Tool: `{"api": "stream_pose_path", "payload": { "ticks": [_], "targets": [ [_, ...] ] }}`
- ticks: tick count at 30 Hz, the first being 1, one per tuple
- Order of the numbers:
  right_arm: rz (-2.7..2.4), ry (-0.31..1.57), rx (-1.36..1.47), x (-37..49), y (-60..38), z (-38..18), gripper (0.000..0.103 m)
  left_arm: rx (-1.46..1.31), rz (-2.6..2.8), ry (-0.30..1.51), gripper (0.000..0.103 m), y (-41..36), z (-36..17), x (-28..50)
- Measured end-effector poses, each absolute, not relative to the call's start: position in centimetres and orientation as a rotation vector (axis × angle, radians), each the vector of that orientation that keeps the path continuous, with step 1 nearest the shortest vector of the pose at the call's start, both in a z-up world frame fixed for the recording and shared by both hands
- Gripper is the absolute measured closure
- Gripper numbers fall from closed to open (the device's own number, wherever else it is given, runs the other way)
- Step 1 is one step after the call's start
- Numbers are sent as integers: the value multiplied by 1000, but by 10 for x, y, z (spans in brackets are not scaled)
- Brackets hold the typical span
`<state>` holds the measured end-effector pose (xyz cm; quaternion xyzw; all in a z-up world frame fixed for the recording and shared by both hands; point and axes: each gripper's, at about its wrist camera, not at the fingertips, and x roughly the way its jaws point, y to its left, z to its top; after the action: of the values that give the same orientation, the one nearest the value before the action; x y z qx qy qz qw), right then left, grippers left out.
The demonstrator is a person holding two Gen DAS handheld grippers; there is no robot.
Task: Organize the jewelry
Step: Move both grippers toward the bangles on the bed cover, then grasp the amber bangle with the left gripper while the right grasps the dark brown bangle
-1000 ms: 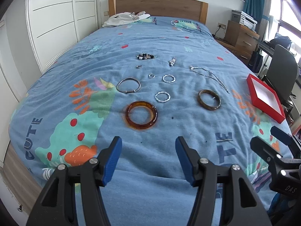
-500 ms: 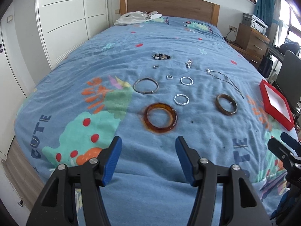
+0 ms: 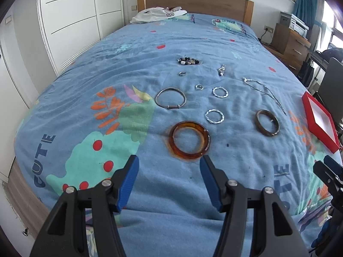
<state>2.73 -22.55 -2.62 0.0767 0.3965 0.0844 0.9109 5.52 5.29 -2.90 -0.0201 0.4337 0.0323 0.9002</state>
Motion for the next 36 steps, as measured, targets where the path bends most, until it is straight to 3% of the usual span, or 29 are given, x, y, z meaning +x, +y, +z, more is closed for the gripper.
{"api": "stream_pose_path", "payload": {
  "ticks": [5, 28, 36],
  "targets": [
    [174, 827, 170, 44, -231, -30, 11, -41, 63, 909, 46, 60, -36, 72],
    [162, 860, 207, 110, -234, -58, 17, -64, 71, 962, 46, 69, -75, 130],
    [147, 883, 226, 138, -241, -76, 30, -69, 84, 998, 47, 67, -93, 150]
  ]
}}
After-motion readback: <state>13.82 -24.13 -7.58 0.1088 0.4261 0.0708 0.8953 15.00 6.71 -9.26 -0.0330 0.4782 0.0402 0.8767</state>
